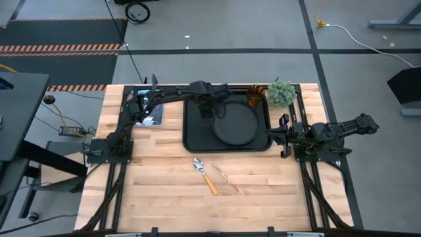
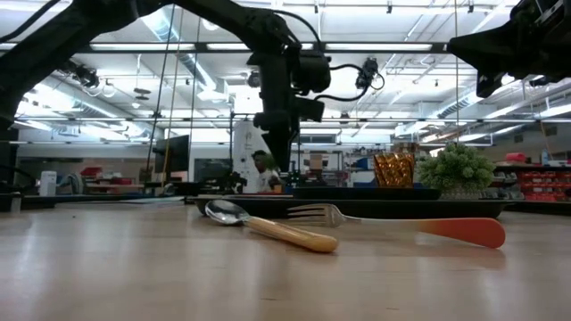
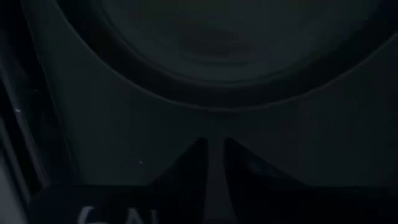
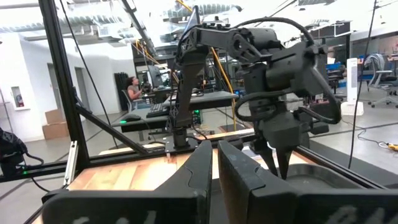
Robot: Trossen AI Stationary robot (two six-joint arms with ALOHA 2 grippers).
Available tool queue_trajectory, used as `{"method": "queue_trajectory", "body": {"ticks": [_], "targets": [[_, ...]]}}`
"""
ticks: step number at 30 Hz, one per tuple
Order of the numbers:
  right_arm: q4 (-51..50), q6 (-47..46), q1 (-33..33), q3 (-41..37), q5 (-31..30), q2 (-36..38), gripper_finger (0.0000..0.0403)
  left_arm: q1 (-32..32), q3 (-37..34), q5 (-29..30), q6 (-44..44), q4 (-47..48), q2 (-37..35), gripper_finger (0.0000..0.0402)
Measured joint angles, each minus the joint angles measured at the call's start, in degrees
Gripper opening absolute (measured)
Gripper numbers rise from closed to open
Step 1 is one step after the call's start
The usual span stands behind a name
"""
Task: Pick and place plate/cup/fork/spoon on tray
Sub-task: Put the black plate on the black tray to the bottom left of the brown cup
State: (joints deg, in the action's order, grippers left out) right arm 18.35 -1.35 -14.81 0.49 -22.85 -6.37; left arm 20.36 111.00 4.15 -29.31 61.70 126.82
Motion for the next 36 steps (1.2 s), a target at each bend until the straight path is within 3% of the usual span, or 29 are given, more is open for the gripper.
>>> {"method": "queue_trajectory", "body": {"ticks": [19, 33, 36], "targets": [[-0.01, 0.00, 0.00, 0.02, -0.03, 0.01, 0.0034, -1.25, -0.04, 3.42, 0.12, -1.47, 6.80, 0.0027], [-0.02, 0.01, 0.00, 0.02, -0.02, 0.00, 0.0034, -4.70, -0.02, 3.65, -2.90, -9.64, 6.80, 0.0027], [0.00, -0.02, -0.01, 0.02, -0.02, 0.00, 0.0034, -5.37, -0.04, 6.74, -3.45, -8.87, 6.69, 0.0027]]}}
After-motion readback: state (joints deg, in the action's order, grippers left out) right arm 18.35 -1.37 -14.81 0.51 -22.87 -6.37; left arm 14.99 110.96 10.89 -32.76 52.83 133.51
